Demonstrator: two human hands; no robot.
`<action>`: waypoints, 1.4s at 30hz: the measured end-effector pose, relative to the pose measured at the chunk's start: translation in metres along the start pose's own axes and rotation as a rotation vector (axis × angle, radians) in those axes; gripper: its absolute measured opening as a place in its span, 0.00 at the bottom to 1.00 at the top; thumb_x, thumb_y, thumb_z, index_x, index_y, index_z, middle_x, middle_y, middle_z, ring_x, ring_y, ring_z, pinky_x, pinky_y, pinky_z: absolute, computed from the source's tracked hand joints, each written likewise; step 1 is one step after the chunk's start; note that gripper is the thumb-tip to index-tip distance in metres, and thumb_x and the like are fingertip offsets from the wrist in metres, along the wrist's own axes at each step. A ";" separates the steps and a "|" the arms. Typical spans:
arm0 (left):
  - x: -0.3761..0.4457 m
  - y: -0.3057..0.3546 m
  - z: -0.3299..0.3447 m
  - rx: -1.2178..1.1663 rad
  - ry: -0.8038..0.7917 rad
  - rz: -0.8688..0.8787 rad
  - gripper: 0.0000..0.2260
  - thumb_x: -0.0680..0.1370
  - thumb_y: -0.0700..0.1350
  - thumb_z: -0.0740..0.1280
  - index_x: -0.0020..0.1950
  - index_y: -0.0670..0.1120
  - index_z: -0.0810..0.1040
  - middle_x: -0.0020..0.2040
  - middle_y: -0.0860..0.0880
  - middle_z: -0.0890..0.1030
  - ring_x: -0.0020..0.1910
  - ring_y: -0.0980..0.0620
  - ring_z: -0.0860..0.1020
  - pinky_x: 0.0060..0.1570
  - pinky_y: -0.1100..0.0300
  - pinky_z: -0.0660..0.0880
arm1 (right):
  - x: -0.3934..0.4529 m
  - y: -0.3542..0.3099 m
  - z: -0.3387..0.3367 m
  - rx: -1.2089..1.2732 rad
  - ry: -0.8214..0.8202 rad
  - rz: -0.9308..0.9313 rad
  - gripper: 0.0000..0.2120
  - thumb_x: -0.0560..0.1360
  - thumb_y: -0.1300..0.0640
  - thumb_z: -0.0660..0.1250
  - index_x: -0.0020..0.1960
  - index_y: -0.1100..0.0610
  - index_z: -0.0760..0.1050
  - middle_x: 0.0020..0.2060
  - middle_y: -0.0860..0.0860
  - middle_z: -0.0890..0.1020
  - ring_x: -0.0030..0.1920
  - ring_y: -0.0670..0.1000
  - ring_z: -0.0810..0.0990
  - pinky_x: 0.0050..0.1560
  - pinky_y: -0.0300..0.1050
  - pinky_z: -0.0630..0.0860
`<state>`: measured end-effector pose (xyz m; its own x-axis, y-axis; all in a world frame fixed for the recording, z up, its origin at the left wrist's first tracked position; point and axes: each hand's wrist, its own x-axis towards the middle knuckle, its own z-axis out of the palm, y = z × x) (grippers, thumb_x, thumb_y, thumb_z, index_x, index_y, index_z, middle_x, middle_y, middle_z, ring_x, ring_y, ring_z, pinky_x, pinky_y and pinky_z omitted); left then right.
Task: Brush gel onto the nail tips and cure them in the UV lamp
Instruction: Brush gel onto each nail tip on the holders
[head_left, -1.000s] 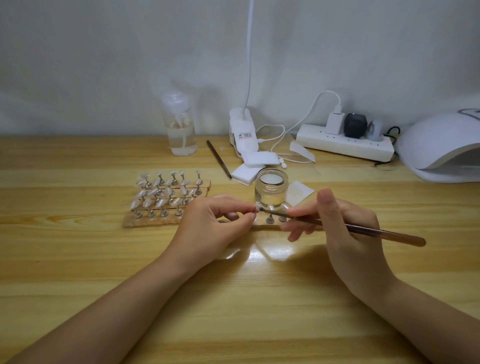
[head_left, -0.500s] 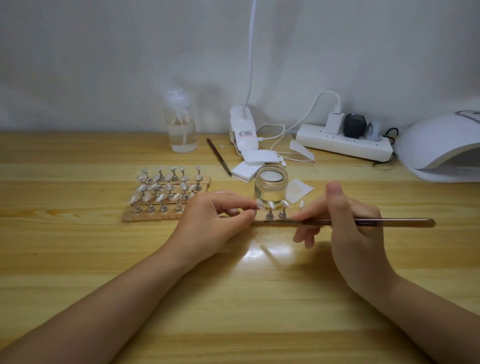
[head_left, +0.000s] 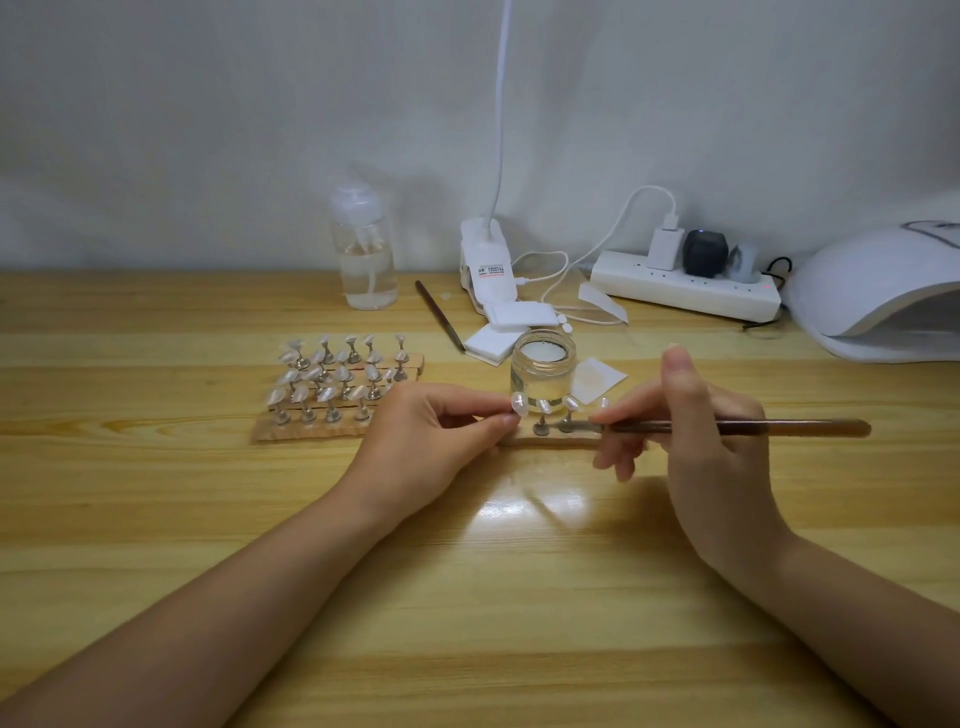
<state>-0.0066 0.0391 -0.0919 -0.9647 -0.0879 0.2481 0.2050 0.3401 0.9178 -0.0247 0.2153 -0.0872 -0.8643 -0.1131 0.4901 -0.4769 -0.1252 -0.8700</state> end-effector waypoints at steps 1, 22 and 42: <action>0.000 0.000 0.000 0.008 0.001 0.002 0.07 0.70 0.38 0.72 0.43 0.49 0.84 0.28 0.57 0.81 0.28 0.64 0.76 0.31 0.74 0.69 | 0.001 0.000 0.001 0.006 0.014 -0.004 0.23 0.78 0.51 0.54 0.33 0.59 0.80 0.23 0.57 0.79 0.22 0.49 0.76 0.27 0.34 0.72; 0.002 0.002 0.000 0.099 0.001 0.023 0.09 0.71 0.37 0.71 0.42 0.51 0.84 0.37 0.56 0.80 0.34 0.65 0.74 0.36 0.75 0.69 | 0.003 0.004 0.002 -0.059 -0.045 0.013 0.24 0.78 0.52 0.55 0.32 0.59 0.81 0.23 0.57 0.79 0.22 0.50 0.74 0.27 0.33 0.69; 0.001 0.003 0.000 0.080 0.002 -0.013 0.10 0.70 0.37 0.71 0.39 0.53 0.83 0.32 0.58 0.79 0.29 0.65 0.72 0.32 0.74 0.66 | 0.006 0.002 0.006 -0.053 -0.069 0.030 0.21 0.78 0.50 0.56 0.36 0.57 0.80 0.28 0.55 0.82 0.23 0.44 0.74 0.27 0.29 0.67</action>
<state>-0.0071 0.0406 -0.0885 -0.9669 -0.0946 0.2368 0.1784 0.4126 0.8933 -0.0296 0.2084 -0.0863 -0.8661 -0.1842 0.4648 -0.4604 -0.0686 -0.8850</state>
